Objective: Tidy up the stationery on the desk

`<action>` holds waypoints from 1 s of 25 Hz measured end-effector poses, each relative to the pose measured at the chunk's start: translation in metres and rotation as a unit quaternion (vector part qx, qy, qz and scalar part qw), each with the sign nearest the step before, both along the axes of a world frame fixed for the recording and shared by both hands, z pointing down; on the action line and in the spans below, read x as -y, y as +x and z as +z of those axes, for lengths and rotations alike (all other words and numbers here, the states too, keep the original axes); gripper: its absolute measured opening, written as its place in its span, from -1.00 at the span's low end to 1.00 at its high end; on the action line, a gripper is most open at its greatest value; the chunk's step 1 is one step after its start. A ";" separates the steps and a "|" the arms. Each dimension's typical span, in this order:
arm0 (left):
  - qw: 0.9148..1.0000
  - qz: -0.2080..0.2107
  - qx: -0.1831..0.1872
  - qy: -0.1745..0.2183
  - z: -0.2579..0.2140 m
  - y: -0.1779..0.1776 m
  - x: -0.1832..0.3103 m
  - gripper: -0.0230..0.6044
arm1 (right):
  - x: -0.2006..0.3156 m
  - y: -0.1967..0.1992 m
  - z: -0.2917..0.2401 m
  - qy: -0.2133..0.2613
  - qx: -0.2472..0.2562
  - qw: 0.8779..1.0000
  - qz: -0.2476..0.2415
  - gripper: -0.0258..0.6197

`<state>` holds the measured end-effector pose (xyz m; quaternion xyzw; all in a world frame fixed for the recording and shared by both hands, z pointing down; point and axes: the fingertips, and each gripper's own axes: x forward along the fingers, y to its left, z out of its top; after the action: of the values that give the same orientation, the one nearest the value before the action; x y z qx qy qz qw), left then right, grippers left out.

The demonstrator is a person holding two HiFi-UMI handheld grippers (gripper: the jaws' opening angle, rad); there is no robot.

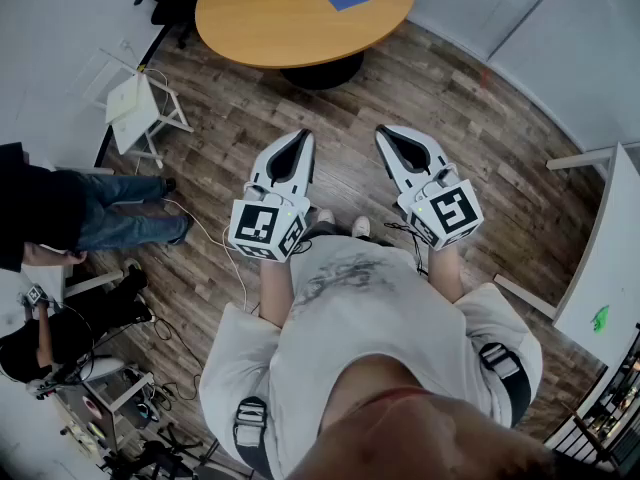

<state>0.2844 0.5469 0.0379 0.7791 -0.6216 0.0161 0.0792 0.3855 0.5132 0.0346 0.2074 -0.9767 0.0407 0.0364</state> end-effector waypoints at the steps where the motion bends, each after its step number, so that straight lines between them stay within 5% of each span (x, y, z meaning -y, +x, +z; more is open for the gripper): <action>1: 1.000 -0.001 0.001 0.002 0.000 0.001 0.000 -0.88 | 0.001 0.001 0.002 -0.001 -0.003 1.000 -0.001 -0.73; 13: 1.000 -0.015 -0.014 -0.004 0.010 -0.013 -0.009 -0.88 | -0.003 -0.015 0.012 0.014 -0.030 0.999 -0.016 -0.73; 25: 1.000 -0.001 -0.028 0.012 0.012 -0.066 0.033 -0.88 | 0.035 -0.063 0.014 0.019 -0.054 0.998 0.000 -0.73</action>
<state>0.2184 0.5142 0.0498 0.7797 -0.6200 -0.0134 0.0870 0.3223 0.4781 0.0489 0.2098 -0.9740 0.0114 0.0848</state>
